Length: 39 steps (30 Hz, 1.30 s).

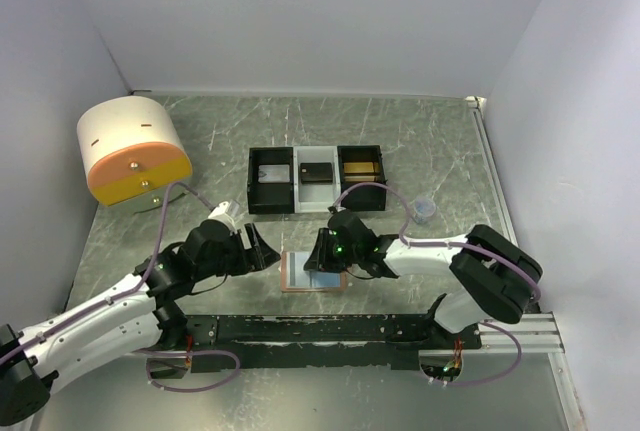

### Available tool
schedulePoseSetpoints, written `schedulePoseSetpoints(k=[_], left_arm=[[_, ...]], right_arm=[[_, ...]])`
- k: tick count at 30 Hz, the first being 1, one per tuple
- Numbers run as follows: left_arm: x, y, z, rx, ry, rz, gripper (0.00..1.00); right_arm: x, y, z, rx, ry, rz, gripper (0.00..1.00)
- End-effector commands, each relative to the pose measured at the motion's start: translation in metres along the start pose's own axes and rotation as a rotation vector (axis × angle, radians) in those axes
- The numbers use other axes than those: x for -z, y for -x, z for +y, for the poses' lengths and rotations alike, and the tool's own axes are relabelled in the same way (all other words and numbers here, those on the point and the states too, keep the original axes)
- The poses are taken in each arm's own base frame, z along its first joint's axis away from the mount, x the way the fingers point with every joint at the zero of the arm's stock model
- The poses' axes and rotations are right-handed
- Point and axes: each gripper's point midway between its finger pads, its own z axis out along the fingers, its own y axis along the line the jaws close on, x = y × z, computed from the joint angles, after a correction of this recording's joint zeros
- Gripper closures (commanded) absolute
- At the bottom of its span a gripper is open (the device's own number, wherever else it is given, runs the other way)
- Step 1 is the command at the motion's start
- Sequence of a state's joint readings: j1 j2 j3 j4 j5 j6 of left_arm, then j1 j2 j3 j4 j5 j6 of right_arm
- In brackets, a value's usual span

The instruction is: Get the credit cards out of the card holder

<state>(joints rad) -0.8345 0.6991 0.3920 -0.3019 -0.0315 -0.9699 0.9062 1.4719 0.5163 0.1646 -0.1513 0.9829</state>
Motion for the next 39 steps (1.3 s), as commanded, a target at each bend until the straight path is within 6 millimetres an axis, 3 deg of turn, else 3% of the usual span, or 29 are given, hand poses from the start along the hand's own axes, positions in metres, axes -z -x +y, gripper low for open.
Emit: schedulePoseSetpoints(k=[1, 11, 17, 19, 29, 39], left_arm=[[0.003, 0.012, -0.014, -0.018, -0.031, -0.034, 0.15], [-0.012, -0.001, -0.037, -0.013, -0.171, 0.031, 0.16], [-0.021, -0.010, -0.039, -0.009, -0.200, 0.064, 0.23], [-0.024, -0.011, -0.043, 0.012, -0.230, 0.067, 0.24], [-0.031, -0.013, -0.035, 0.017, -0.186, 0.072, 0.24], [-0.031, -0.016, -0.037, 0.021, -0.205, 0.085, 0.27]], right_arm=[[0.003, 0.004, -0.012, 0.027, -0.070, -0.016, 0.75], [0.015, 0.006, 0.004, 0.054, -0.013, -0.016, 0.70], [0.016, -0.005, 0.000, 0.056, -0.006, 0.028, 0.68], [0.016, -0.003, 0.007, 0.060, 0.020, 0.029, 0.69], [0.015, 0.000, 0.023, -0.007, 0.102, 0.006, 0.69], [0.017, 0.003, 0.025, 0.020, 0.096, 0.006, 0.70]])
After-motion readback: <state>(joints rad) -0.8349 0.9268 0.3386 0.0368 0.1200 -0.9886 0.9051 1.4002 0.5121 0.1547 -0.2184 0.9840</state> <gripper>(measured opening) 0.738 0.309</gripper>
